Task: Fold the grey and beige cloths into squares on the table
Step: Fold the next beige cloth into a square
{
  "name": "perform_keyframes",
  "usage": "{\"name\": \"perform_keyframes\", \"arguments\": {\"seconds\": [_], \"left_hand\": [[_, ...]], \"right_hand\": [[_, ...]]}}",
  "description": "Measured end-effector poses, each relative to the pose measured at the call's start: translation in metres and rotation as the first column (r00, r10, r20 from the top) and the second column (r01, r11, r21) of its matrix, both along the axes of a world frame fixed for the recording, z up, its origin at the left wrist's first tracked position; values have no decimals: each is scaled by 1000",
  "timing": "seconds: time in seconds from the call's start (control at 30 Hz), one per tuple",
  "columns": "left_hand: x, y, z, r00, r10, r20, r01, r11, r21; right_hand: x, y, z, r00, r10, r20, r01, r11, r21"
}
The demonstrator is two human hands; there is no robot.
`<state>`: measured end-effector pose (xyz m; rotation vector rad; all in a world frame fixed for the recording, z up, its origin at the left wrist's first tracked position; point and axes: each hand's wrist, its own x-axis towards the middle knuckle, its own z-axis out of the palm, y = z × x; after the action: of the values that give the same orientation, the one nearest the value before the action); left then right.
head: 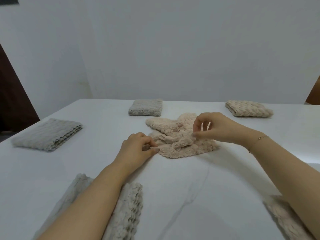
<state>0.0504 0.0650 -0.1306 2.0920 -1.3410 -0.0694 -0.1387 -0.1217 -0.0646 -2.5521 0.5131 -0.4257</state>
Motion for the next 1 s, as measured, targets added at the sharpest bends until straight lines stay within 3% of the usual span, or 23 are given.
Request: {"name": "perform_keyframes", "arguments": {"seconds": [0.17,0.37,0.57,0.73,0.83,0.9,1.0], "left_hand": [[1,0,-1,999,5,-35,-6,999,-43],[-10,7,13,918,-62,-392,-41,968,-249],[-12,11,23,817,-94,-570,-117,940,-322],[-4,17,34,667,-95,-739,-254,903,-346],[4,26,42,576,-151,-803,-286,884,-371],[10,33,46,538,-214,-815,-271,871,-409],[18,41,51,481,-308,-821,-287,829,-480]], "right_hand": [[-3,7,-1,917,52,-396,-50,999,15],[2,2,-17,935,44,-353,-66,997,-50],[4,-4,-31,992,6,-122,-28,983,-182],[-1,-12,-8,975,-53,216,9,980,199],[-4,-11,9,890,-149,431,-105,852,513],[-5,-10,18,859,-180,480,-175,778,604],[-7,-11,23,859,-187,477,-197,739,644]]}}
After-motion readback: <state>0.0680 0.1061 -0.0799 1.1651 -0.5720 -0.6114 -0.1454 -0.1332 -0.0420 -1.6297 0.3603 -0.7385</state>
